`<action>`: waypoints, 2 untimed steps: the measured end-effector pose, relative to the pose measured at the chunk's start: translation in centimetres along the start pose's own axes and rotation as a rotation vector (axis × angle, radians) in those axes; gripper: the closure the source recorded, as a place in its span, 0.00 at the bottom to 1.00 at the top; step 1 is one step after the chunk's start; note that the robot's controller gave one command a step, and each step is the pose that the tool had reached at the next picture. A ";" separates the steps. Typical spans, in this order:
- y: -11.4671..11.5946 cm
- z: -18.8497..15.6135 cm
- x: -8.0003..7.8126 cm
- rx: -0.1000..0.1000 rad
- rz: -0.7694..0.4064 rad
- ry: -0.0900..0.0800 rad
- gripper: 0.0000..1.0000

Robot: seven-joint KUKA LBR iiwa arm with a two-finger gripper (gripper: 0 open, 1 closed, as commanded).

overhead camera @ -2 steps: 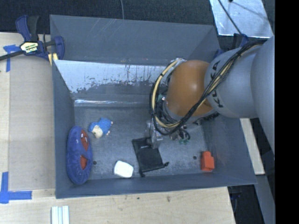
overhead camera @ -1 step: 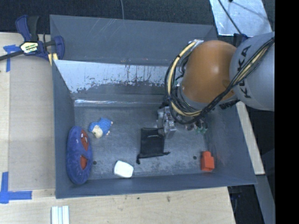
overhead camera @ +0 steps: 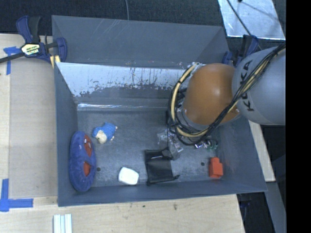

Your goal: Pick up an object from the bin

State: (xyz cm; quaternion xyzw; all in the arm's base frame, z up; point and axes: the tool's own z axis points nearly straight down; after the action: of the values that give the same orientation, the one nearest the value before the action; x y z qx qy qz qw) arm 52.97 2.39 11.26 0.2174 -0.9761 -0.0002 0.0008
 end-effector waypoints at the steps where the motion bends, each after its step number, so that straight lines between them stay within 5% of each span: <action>1: 1.8 4.2 1.8 0.004 -0.251 -0.007 1.00; 2: 1.2 -5.7 2.4 0.006 -0.263 -0.011 1.00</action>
Offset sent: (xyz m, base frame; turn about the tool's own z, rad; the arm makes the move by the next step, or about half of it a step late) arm -0.0254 0.0088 -0.0426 -0.2529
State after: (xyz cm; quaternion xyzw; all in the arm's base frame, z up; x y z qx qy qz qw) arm 50.34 2.47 16.94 0.3435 -0.9391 0.0016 -0.0051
